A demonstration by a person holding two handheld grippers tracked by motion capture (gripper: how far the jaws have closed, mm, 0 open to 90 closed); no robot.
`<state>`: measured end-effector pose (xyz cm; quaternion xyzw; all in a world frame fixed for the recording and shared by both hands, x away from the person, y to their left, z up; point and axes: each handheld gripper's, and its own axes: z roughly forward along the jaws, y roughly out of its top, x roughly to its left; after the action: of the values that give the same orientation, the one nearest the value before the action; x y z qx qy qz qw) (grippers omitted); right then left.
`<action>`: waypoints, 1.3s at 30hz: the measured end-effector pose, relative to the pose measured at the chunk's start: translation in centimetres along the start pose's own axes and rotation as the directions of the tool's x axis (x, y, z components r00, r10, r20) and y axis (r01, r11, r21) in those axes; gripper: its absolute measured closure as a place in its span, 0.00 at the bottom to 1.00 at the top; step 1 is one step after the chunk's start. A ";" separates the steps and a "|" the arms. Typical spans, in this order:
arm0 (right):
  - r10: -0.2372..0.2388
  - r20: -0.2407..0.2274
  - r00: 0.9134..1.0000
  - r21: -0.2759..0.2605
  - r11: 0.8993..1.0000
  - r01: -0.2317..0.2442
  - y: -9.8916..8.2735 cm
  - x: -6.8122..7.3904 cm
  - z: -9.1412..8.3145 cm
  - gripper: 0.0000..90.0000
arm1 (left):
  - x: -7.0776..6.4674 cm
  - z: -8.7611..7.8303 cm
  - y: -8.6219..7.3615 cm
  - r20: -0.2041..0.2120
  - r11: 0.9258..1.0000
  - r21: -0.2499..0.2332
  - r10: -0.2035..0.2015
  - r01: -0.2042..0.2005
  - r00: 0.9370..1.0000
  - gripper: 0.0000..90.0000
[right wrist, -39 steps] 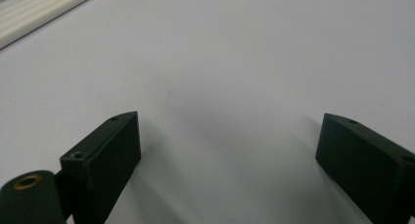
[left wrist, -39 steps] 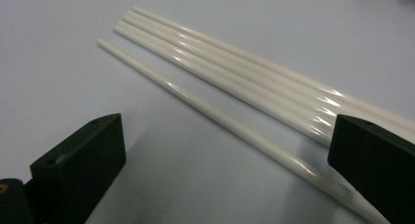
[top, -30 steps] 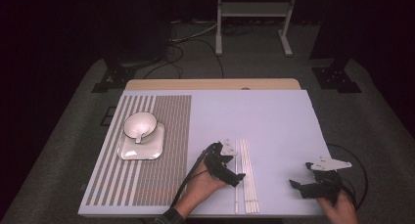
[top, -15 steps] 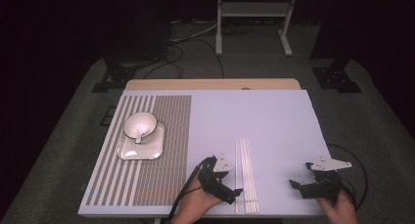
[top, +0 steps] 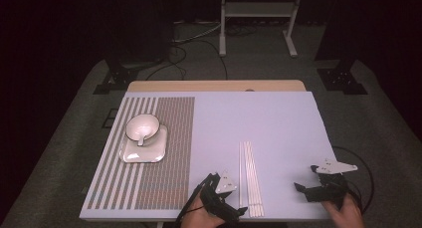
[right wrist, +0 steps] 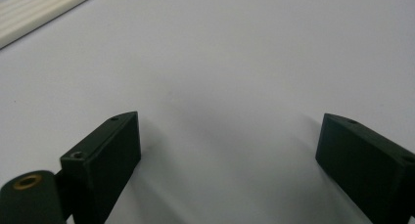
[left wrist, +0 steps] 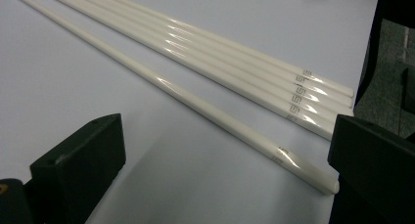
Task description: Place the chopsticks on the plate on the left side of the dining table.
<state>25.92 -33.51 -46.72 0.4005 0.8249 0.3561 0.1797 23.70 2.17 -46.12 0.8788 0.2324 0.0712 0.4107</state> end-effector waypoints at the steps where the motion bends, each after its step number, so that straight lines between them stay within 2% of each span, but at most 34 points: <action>1: 0.000 0.000 1.000 0.000 1.000 0.000 0.0 0.0 0.0 0.09 | -0.1 0.1 0.0 0.002 1.000 0.000 -0.001 0.001 1.000 0.00; 4: 0.000 0.000 1.000 0.000 1.000 0.000 0.0 0.0 0.0 0.09 | -0.2 0.4 -0.1 0.014 1.000 0.016 0.004 -0.004 1.000 0.00; 9: 0.000 0.000 1.000 0.000 1.000 0.000 0.0 0.0 0.0 0.09 | -0.5 0.4 -0.2 0.006 1.000 0.023 0.019 -0.019 1.000 0.00; 15: 0.000 0.000 1.000 0.000 1.000 0.000 0.0 0.0 0.0 0.09 | -0.7 0.3 -0.5 -0.012 0.999 0.039 0.032 -0.031 0.999 0.00; 20: 0.000 0.000 1.000 0.000 1.000 0.000 0.0 0.0 0.0 0.09 | -0.7 0.1 -0.7 -0.051 0.996 0.066 0.062 -0.058 0.997 0.00; 39: 0.000 0.000 1.000 0.000 1.000 0.000 0.0 0.0 0.0 0.09 | 0.6 -1.9 -2.0 -0.088 0.996 0.084 0.029 -0.022 0.996 0.00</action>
<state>25.91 -33.52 -46.72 0.4007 0.8248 0.3562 0.1797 22.89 4.88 -46.45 0.8939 0.2419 0.1059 0.3622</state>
